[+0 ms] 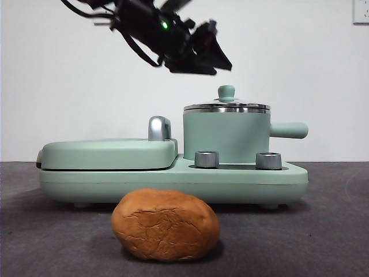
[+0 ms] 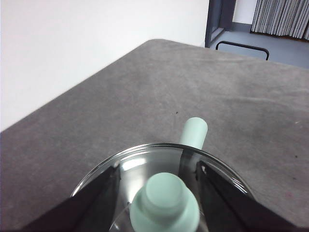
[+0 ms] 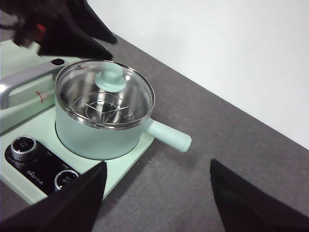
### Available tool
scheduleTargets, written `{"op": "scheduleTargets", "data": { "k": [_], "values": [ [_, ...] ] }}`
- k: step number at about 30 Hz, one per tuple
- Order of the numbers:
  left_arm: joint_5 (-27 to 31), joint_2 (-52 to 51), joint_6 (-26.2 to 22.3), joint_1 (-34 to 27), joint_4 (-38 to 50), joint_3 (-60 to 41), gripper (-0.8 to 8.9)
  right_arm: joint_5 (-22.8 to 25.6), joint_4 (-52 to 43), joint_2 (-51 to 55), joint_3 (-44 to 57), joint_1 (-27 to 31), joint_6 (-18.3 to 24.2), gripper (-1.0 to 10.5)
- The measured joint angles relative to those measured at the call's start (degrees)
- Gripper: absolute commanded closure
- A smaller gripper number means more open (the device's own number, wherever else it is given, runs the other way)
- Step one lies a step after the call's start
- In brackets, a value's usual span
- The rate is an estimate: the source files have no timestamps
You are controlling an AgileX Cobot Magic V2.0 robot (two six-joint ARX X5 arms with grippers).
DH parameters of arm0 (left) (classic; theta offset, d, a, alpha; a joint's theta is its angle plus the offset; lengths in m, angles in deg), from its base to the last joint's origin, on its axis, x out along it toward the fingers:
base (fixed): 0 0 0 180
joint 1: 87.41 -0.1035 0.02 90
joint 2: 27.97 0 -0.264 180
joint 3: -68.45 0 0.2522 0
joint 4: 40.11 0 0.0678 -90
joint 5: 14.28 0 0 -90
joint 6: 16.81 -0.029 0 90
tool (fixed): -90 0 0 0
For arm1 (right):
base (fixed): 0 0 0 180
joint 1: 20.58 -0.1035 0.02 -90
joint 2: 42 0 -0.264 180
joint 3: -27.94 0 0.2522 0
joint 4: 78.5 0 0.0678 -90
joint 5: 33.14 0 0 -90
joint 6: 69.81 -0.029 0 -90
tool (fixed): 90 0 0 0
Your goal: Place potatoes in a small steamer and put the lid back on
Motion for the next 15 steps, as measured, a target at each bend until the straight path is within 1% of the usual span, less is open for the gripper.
{"op": "scheduleTargets", "data": {
  "k": [15],
  "values": [
    [0.0, 4.96, 0.02, 0.31, 1.22, 1.05, 5.64, 0.0, 0.0, 0.0, 0.0, 0.0, -0.02, 6.1]
  ]
}}
